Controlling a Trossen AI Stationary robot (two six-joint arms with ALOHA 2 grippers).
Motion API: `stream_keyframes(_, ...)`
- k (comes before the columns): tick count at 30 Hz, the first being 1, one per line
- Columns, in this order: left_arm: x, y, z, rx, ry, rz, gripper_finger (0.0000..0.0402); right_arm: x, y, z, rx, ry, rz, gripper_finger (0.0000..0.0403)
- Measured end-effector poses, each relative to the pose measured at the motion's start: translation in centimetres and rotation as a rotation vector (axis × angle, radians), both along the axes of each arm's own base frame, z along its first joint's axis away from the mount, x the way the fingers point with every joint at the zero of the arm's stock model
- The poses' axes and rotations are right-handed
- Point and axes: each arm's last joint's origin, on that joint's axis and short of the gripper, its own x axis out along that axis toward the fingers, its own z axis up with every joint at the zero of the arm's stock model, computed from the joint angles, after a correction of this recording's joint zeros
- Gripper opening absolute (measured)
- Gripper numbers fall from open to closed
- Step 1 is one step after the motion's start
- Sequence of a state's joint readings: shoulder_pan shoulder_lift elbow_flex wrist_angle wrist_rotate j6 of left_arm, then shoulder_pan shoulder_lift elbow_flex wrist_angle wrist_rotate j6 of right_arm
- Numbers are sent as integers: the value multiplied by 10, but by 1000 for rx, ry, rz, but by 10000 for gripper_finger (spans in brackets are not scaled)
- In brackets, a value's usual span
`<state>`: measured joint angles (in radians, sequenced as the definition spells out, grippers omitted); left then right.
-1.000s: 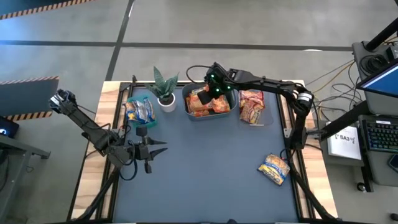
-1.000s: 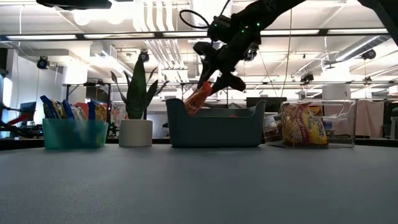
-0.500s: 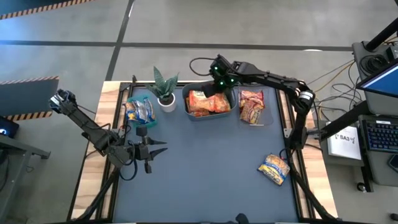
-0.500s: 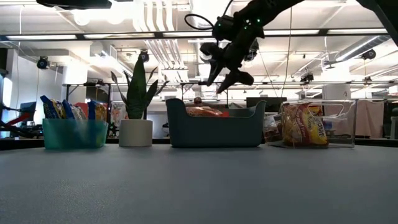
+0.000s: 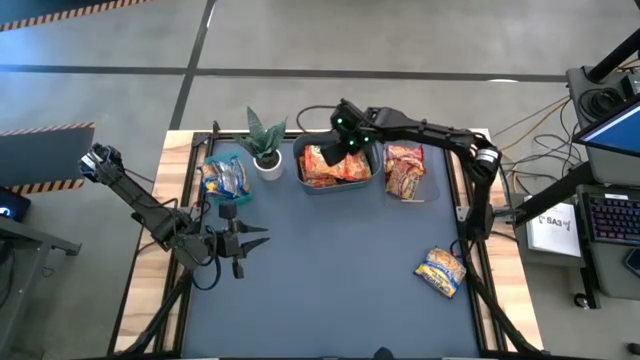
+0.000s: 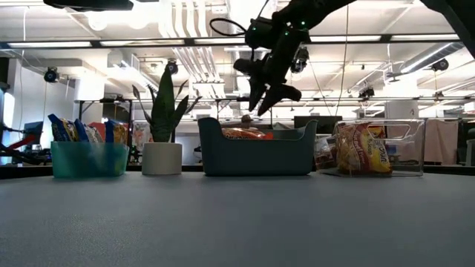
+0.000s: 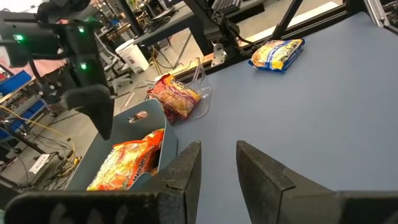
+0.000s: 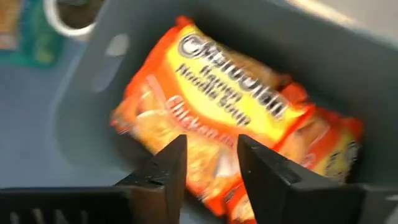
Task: Sort Maruchan noodles
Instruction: Put the orange noodle pack into the blue bin
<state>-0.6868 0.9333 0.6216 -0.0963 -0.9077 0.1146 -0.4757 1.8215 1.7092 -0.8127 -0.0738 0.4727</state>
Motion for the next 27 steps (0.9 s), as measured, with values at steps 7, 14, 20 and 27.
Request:
stream_keyframes(7,0,0,0,-1,-1,0,84,14,4,-23,-96,94,-1,79)
stream_keyframes(14,0,0,0,3,-3,-2,84,31,2,-53,-88,117,17,59)
stream_keyframes(20,0,0,1,3,-3,-2,84,43,6,-59,-138,84,74,58)
stream_keyframes(27,0,0,1,3,-3,-2,84,47,8,-50,-185,28,112,58)
